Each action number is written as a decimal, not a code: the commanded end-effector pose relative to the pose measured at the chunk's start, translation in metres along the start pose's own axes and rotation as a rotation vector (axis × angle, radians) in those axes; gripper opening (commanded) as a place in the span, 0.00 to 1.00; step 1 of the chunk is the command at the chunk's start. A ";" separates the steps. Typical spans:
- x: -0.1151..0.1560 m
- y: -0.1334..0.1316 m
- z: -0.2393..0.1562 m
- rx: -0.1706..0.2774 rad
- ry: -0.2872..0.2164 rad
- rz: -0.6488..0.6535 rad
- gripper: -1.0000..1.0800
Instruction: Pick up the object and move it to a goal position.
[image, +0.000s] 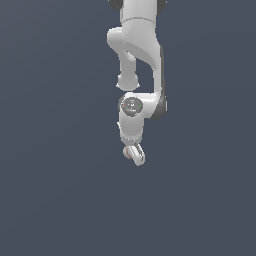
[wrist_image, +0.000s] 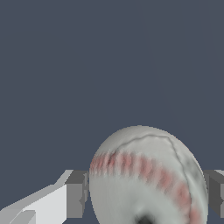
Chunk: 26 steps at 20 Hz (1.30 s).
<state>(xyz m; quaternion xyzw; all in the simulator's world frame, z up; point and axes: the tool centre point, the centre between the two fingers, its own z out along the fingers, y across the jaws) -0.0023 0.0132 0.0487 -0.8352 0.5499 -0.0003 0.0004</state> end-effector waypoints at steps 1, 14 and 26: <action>0.000 0.000 -0.001 0.000 0.000 0.000 0.00; 0.020 0.019 -0.059 0.000 -0.001 0.001 0.00; 0.063 0.058 -0.186 0.000 -0.002 0.002 0.00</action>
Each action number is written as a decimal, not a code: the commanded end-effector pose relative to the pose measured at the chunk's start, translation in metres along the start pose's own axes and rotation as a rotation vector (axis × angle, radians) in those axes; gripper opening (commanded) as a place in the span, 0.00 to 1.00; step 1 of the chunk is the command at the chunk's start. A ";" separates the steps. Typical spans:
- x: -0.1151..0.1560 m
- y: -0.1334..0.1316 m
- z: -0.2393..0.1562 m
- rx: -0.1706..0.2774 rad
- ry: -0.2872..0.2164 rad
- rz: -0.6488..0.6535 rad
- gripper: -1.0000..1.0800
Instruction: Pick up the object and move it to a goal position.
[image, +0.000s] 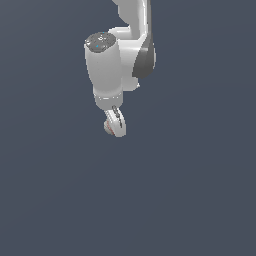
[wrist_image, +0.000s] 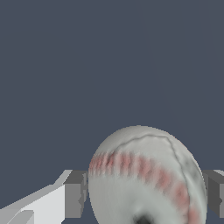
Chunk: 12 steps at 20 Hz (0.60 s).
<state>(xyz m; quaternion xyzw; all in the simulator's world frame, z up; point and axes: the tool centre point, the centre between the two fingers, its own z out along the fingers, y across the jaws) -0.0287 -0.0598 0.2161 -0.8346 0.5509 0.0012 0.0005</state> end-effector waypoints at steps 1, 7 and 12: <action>0.010 0.009 -0.030 0.001 0.001 0.001 0.00; 0.033 0.029 -0.098 0.001 0.002 0.001 0.00; 0.051 0.043 -0.151 0.000 0.002 0.001 0.00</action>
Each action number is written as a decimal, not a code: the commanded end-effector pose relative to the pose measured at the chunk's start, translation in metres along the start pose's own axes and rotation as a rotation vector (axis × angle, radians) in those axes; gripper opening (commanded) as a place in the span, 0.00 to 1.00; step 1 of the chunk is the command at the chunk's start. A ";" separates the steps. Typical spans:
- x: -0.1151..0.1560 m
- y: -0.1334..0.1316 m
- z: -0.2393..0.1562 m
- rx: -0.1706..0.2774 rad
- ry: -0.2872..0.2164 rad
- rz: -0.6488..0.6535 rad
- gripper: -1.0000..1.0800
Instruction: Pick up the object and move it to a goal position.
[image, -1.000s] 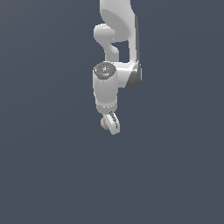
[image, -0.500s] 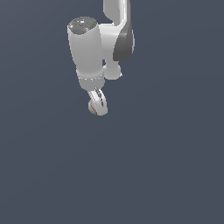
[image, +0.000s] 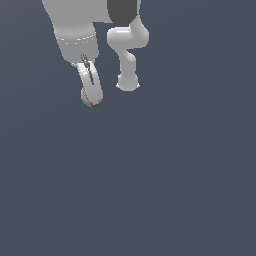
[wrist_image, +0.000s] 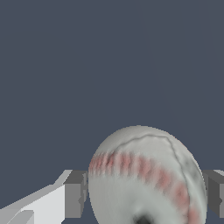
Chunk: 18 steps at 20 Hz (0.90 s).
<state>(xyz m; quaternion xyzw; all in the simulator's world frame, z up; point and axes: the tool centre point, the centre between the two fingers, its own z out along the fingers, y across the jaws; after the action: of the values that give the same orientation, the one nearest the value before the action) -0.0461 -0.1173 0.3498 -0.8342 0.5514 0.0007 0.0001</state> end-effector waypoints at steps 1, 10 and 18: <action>0.009 0.007 -0.027 0.001 0.001 0.000 0.00; 0.031 0.022 -0.089 0.001 0.001 -0.002 0.00; 0.038 0.025 -0.109 0.001 0.001 -0.003 0.00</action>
<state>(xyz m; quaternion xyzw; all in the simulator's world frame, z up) -0.0545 -0.1614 0.4551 -0.8350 0.5503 0.0006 -0.0003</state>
